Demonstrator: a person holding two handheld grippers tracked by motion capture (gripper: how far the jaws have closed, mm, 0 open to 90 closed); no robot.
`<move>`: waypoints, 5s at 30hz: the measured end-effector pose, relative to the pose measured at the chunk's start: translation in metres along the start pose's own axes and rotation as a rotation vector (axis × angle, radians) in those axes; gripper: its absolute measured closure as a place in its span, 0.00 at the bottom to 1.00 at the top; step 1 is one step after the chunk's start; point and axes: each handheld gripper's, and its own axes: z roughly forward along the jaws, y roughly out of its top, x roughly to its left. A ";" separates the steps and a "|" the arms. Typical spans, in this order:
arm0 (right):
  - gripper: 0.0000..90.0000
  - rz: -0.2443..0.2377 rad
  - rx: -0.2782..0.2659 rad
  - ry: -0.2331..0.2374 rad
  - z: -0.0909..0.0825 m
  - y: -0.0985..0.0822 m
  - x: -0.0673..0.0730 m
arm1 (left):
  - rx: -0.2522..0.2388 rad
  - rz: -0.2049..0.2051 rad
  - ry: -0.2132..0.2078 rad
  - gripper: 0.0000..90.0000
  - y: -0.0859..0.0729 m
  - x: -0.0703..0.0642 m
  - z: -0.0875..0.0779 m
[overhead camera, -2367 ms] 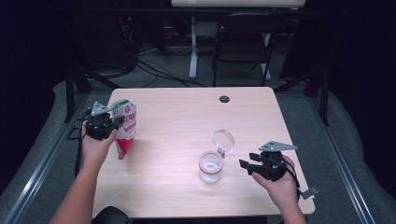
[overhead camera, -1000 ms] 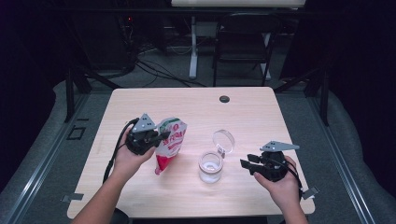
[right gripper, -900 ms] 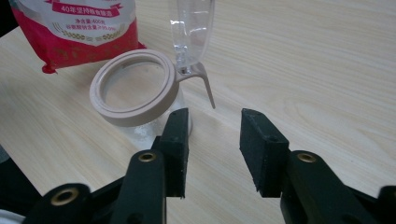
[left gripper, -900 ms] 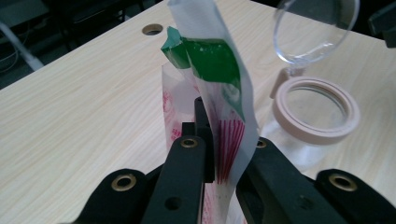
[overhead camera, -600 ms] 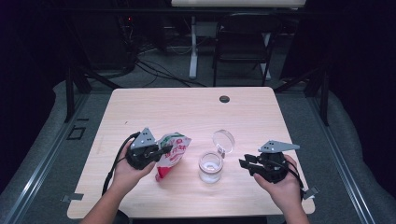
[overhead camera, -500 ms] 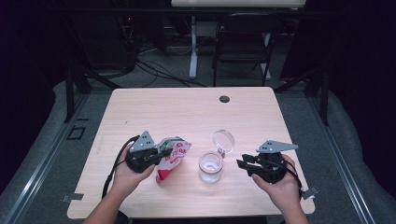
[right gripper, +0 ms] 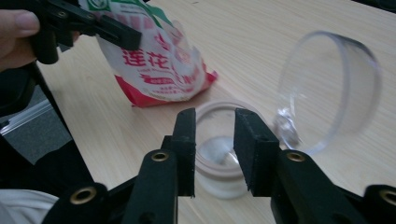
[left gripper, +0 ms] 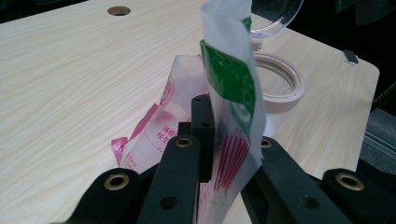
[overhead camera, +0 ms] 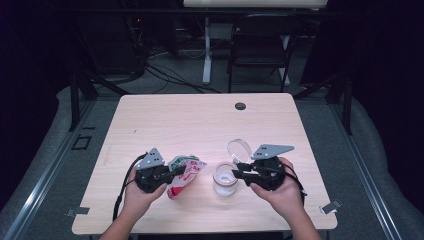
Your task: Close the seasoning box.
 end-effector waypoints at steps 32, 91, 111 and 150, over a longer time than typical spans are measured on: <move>0.93 -0.121 0.096 0.101 0.092 0.025 0.016 | 0.010 -0.010 0.027 0.89 -0.013 -0.015 0.014; 1.00 -0.140 0.075 0.141 0.094 0.027 0.022 | 0.212 -0.032 0.203 0.31 -0.080 0.011 0.069; 1.00 -0.138 0.079 0.147 0.095 0.026 0.023 | 0.224 -0.068 0.239 0.19 -0.079 0.012 0.071; 1.00 -0.115 0.029 0.159 0.085 0.028 0.019 | 0.191 0.017 0.273 0.66 -0.065 0.006 0.059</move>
